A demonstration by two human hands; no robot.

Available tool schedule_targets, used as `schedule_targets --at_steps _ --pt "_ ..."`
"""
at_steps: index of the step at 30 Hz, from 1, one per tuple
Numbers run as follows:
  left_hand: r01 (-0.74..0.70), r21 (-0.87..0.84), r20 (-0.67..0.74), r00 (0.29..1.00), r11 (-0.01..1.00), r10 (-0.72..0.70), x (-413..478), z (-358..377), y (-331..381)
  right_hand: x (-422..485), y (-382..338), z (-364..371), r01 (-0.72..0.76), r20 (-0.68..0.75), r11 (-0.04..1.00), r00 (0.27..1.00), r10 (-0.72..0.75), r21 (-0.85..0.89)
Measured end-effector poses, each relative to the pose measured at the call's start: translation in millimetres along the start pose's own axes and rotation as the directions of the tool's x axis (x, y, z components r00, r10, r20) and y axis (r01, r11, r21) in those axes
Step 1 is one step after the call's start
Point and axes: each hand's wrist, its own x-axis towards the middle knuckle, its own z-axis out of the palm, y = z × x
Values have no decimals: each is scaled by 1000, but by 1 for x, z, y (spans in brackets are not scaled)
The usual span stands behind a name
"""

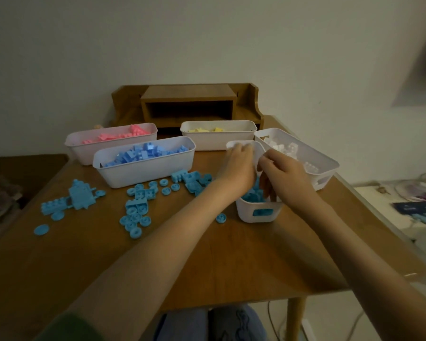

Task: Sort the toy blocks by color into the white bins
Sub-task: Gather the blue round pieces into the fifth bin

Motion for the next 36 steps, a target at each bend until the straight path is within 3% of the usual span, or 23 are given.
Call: schedule_targets --at_steps 2,5,7,10,12,16,20,24,26,28,30,32,36 --pt "81 60 -122 990 995 -73 -12 -1 -10 3 -3 2 -23 25 979 999 28 -204" --pt "352 -281 171 934 893 -314 -19 -6 -12 5 -12 11 61 272 808 954 125 -586" --pt "422 -310 234 902 852 -362 -19 -9 -7 8 -18 14 142 398 648 878 267 -749" --pt "327 -291 111 945 899 -308 -26 -7 -6 9 -18 14 218 451 536 819 354 -816" --pt "250 -381 37 966 890 -255 -33 -1 -10 5 -16 13 265 456 517 843 285 -814" --pt "123 -558 -42 983 820 -176 -44 2 -20 -7 -11 11 315 402 576 915 26 -754" --pt "120 -594 1 989 796 -148 -48 0 -20 -5 -8 13 269 339 599 941 5 -755" --pt "127 -405 31 992 906 -126 -50 -6 -31 -3 -8 10 121 209 734 977 29 -668" --pt "93 -150 49 995 984 -86 -55 -11 -47 -8 -16 9 177 135 789 984 -119 -588" --pt "92 142 108 988 986 -107 -64 -16 -65 -17 -32 16 281 107 832 959 -262 -479" --pt "124 354 134 974 927 -182 -77 -20 -83 -29 -48 31 369 154 844 930 -335 -389" --pt "171 466 118 960 868 -252 -88 -24 -103 -41 -56 54 383 270 862 914 -302 -332" --pt "322 404 -11 938 856 -347 -103 -37 -139 -47 -36 94 362 461 791 880 -115 -494"
